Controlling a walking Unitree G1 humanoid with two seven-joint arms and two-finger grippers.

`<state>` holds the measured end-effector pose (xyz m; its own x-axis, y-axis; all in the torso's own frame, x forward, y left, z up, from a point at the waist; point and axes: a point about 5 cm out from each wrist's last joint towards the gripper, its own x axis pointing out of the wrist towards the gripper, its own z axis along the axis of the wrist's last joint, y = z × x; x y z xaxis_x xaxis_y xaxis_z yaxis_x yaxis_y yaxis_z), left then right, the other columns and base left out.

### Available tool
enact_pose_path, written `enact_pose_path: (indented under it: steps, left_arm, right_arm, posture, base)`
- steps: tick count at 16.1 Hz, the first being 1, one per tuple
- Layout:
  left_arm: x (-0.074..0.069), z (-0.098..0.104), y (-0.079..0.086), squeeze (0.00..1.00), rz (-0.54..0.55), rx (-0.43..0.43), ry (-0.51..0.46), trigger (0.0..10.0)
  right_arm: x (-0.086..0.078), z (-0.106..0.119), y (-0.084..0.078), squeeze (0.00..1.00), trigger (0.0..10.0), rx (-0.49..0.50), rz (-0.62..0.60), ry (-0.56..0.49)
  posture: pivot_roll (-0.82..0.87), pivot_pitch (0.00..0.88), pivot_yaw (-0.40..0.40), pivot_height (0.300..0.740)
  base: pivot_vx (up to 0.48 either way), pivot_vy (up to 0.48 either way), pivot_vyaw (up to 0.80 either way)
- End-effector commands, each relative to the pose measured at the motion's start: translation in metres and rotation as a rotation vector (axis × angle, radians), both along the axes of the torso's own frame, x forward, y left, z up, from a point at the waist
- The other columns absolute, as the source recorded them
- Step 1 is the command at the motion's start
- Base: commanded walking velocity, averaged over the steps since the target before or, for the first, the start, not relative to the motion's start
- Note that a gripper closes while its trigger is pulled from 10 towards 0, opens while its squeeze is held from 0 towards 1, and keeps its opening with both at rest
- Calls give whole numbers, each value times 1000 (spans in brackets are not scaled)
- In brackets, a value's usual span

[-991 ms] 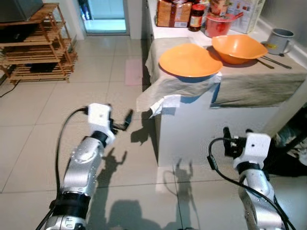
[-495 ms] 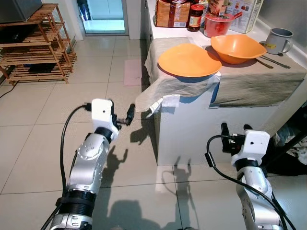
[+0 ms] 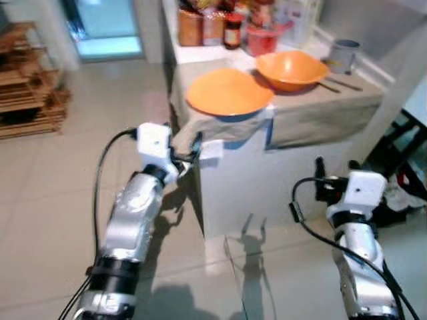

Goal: Setting the table

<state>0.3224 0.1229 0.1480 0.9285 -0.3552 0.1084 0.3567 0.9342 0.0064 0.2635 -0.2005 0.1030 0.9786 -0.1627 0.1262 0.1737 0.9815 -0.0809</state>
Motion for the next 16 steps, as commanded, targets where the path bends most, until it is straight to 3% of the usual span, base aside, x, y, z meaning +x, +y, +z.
enact_pose_path:
  steps: [1, 9, 16]
  left_arm:
    - [1, 7, 2, 0, -7, 20, -23, 10000]
    - [3, 14, 1, 0, 5, 1, -37, 10000]
    - [7, 23, 4, 0, -9, 8, -52, 10000]
  right_arm:
    - [6, 8, 4, 0, 10000, -5, 16, -31]
    - [8, 7, 8, 0, 10000, -15, 28, -21]
    - [-7, 20, 20, 0, 10000, -42, 69, -75]
  posture:
    - [-27, 5, 34, 740]
    - [-22, 5, 32, 740]
    - [-32, 16, 36, 740]
  base:
    - [461, 0, 0]
    - [452, 0, 0]
    - [0, 0, 0]
